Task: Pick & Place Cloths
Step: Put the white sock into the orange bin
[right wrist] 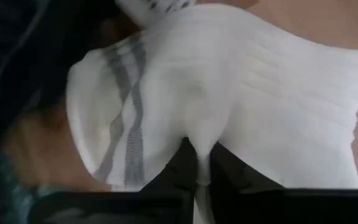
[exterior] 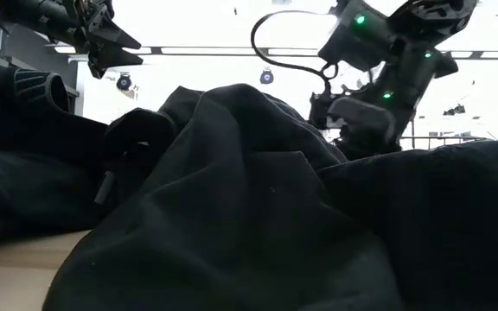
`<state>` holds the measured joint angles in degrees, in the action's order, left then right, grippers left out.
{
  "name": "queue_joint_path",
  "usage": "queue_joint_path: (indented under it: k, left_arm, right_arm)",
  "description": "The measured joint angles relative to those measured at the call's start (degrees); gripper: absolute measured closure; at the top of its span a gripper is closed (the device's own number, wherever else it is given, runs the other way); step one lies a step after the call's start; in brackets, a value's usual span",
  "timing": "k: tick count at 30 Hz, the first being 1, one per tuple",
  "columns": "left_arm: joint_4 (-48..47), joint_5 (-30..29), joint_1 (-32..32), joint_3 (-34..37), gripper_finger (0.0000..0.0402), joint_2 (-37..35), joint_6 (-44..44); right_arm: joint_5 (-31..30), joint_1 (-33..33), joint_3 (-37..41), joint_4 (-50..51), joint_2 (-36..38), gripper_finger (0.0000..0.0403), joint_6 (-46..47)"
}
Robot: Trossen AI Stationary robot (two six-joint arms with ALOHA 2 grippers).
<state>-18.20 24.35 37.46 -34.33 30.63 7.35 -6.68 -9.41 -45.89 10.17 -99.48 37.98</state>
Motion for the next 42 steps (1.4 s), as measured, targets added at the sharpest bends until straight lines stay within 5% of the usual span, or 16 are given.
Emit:
queue_joint_path:
  k: [11, 22, 30, 42]
  left_arm:
    - [1.38, 1.06, -0.02, 0.0, 0.0225, 0.0, 0.39]
    - [5.27, 8.5, -0.1, 0.0, 0.0225, 0.02, -3.42]
    - [12.7, 9.43, -7.13, 0.0, 0.0224, 0.89, -8.81]
    - [27.08, -3.04, -22.68, -0.02, 0.0154, 13.56, -15.16]
  right_arm:
    - [-12.92, -6.32, 0.22, 0.61, 15.33, 0.0395, -0.99]
    - [-26.38, -9.26, 0.15, -15.11, 21.35, 0.0397, -13.76]
    - [-27.58, -5.48, 0.11, -21.42, 21.31, 0.0397, -18.31]
    - [-25.8, 0.05, -1.32, -27.88, 20.55, 0.0398, -25.5]
